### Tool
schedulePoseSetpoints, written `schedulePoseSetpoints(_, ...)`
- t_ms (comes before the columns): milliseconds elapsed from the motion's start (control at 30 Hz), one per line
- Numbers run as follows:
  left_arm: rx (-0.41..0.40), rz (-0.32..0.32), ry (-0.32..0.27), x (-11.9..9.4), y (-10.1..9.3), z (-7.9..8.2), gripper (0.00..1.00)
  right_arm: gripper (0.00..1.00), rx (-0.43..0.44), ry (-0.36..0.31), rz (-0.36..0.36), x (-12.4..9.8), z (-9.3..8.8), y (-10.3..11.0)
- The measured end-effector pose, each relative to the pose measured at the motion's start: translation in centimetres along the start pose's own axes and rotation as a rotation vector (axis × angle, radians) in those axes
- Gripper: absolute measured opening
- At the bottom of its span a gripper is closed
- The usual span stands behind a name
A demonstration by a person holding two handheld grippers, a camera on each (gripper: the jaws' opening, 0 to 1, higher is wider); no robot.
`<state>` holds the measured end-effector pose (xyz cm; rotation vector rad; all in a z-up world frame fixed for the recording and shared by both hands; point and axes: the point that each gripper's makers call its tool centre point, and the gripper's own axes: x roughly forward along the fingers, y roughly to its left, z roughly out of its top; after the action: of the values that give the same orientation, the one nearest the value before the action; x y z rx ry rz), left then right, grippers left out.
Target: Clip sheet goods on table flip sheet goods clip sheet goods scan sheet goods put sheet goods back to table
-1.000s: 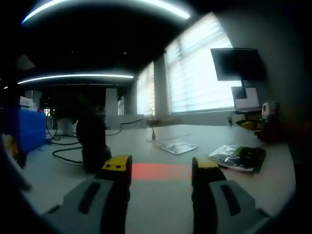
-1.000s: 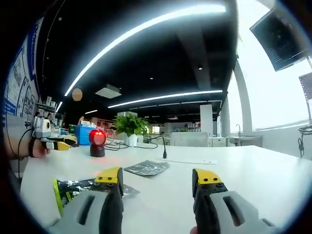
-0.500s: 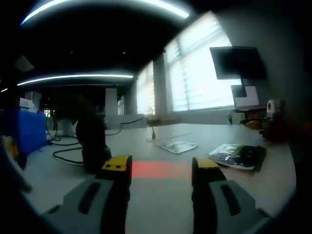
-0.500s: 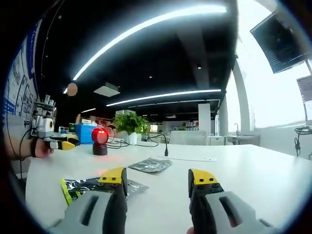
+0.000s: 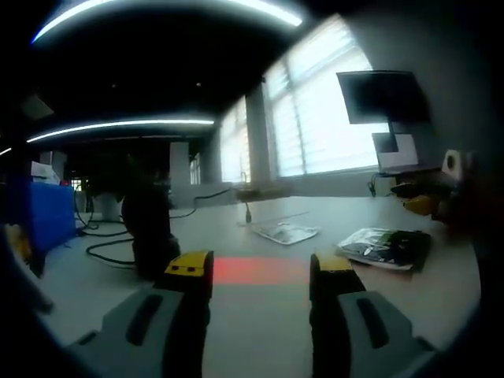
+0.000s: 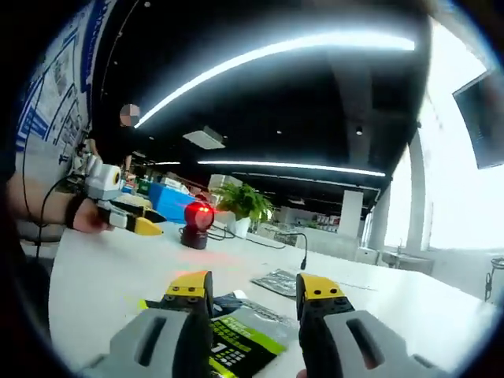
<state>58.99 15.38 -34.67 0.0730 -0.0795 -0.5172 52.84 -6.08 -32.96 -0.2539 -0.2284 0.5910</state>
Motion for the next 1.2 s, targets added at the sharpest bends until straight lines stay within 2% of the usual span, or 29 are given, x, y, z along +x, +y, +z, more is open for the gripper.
schedulePoseSetpoints(133, 0.002, -0.002, 0.001, 0.0, 0.0, 0.0, 0.42, 0.34, -0.159, 0.033, 0.085, 0.3, -0.6, 3.0)
schedulePoseSetpoints(333, 0.001, -0.003, -0.002, 0.0, 0.0, 0.0, 0.42, 0.27, -0.149, 0.020, 0.149, 0.0, -0.5, 4.5)
schedulePoseSetpoints(500, 0.002, -0.003, -0.001, 0.0, 0.0, 0.0, 0.42, 0.26, -0.192, 0.054, 0.224, -0.1, -1.4, 6.5)
schedulePoseSetpoints(633, 0.002, -0.001, 0.000, 0.0, 0.0, 0.0, 0.42, 0.24, -0.228, 0.096, 0.243, 0.0, -2.4, 7.0)
schedulePoseSetpoints(767, 0.000, -0.001, -0.002, 0.0, 0.0, 0.0, 0.42, 0.18, -0.210, 0.116, 0.261, -0.2, -2.7, 7.2)
schedulePoseSetpoints(867, 0.000, -0.002, -0.002, 0.0, 0.0, 0.0, 0.42, 0.18, -0.186, 0.127, 0.279, -0.2, -3.0, 7.5)
schedulePoseSetpoints(1000, 0.001, -0.002, -0.001, 0.0, 0.0, 0.0, 0.42, 0.18, -0.199, 0.147, 0.316, -0.4, -3.5, 8.3)
schedulePoseSetpoints(1200, 0.000, -0.001, -0.003, 0.0, 0.0, 0.0, 0.42, 0.13, -0.203, 0.171, 0.317, -0.5, -3.9, 8.2)
